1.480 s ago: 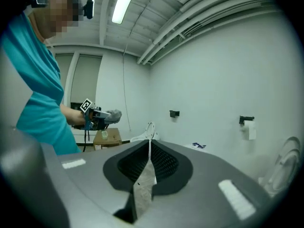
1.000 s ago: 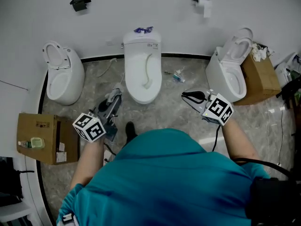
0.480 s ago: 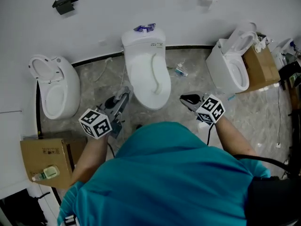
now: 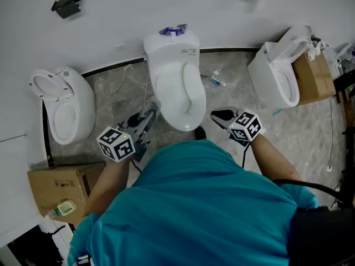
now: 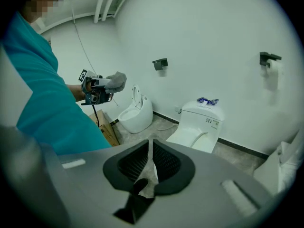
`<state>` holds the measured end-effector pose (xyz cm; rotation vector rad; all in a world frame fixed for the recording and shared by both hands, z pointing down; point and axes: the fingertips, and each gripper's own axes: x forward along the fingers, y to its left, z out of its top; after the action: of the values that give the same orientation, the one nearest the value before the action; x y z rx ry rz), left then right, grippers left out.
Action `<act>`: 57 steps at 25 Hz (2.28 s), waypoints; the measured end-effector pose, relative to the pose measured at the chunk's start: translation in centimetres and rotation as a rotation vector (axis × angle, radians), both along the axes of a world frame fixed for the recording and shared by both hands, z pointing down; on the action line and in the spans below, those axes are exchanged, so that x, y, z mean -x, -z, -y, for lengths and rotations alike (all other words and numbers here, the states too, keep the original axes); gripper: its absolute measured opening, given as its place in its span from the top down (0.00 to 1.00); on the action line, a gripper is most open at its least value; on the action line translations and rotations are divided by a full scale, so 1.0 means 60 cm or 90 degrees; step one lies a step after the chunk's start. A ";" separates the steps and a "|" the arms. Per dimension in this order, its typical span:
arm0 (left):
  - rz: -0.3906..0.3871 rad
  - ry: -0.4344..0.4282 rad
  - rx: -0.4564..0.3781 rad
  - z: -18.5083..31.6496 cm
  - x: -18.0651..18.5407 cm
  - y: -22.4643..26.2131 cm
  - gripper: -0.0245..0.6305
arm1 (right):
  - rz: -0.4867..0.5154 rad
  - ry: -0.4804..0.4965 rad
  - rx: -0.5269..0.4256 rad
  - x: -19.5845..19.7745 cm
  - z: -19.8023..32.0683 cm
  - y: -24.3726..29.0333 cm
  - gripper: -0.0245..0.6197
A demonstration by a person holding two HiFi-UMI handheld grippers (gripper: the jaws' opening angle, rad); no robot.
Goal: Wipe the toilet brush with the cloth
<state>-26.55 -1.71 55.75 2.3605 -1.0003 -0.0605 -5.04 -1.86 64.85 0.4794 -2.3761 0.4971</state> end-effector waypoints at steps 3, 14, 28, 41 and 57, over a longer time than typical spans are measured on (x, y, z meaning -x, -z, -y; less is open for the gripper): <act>0.012 0.012 0.005 0.040 -0.020 -0.008 0.90 | 0.017 0.002 0.027 -0.017 0.047 -0.019 0.96; -0.014 0.275 0.097 0.226 -0.116 -0.104 0.90 | -0.049 0.414 0.025 -0.072 0.276 -0.116 0.90; -0.032 0.542 0.252 0.152 -0.134 -0.296 0.90 | -0.172 1.012 -0.092 -0.009 0.231 -0.360 0.66; -0.088 0.562 0.335 0.046 -0.146 -0.467 0.90 | -0.353 1.151 -0.268 0.010 0.148 -0.651 0.55; -0.127 0.564 0.361 -0.034 -0.140 -0.519 0.90 | -0.447 1.184 -0.426 0.016 0.153 -0.747 0.71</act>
<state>-18.14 0.35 86.88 1.2577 -1.6213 -0.2951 -6.02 -11.03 109.68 -1.1030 -1.3198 -1.1038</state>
